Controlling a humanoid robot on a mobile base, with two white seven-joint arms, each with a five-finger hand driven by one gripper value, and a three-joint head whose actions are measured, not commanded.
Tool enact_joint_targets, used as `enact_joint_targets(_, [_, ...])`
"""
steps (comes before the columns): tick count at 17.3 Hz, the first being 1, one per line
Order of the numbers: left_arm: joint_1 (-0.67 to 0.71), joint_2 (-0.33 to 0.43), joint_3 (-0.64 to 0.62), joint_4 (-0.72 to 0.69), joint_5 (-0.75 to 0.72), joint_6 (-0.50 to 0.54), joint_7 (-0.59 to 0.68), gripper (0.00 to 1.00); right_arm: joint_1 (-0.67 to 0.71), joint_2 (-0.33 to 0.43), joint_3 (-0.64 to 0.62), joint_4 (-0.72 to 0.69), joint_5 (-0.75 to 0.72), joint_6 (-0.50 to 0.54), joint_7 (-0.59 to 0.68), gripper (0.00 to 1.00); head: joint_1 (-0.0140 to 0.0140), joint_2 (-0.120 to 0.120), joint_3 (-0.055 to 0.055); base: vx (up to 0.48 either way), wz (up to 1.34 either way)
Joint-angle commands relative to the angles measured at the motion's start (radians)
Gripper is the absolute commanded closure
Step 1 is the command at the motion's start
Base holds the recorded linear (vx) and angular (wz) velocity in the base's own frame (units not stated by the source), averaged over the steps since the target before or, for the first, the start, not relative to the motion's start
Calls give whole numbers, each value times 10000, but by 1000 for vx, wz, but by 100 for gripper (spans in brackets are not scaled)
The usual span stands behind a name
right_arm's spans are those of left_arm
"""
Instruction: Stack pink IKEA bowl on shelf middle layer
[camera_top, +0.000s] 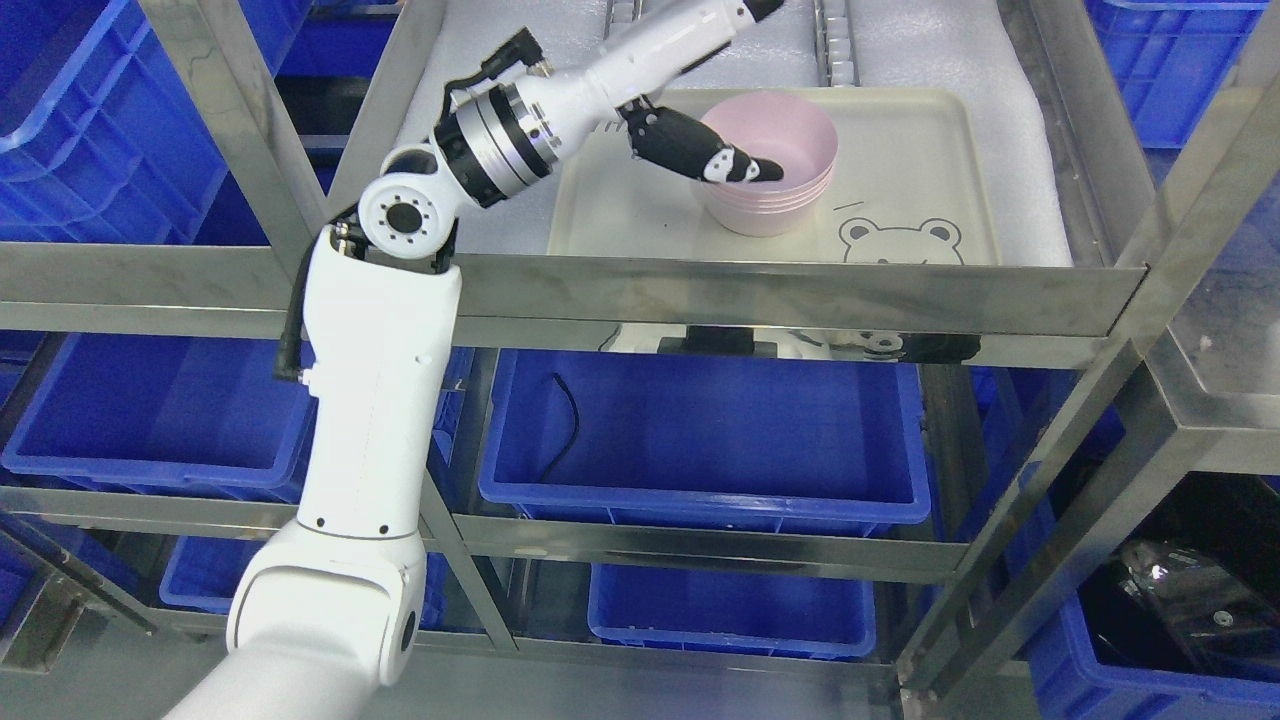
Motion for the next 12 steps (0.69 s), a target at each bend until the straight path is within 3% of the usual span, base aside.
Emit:
enact_joint_targets(1, [2128, 165, -3007, -1349, 756, -510, -66, 0, 230, -175, 0, -175, 0, 0, -6, 0, 0, 0, 0, 0, 0])
enact_joint_targets(7, [4735, 165, -3239, -1457, 542, -1891, -113, 0, 230, -175, 0, -175, 0, 0, -6, 0, 0, 0, 0, 0, 0])
enact_joint_targets(12, [7403, 165, -2213, -1274, 541, -2476, -97, 0, 230, -175, 0, -175, 0, 0, -6, 0, 0, 0, 0, 0, 0])
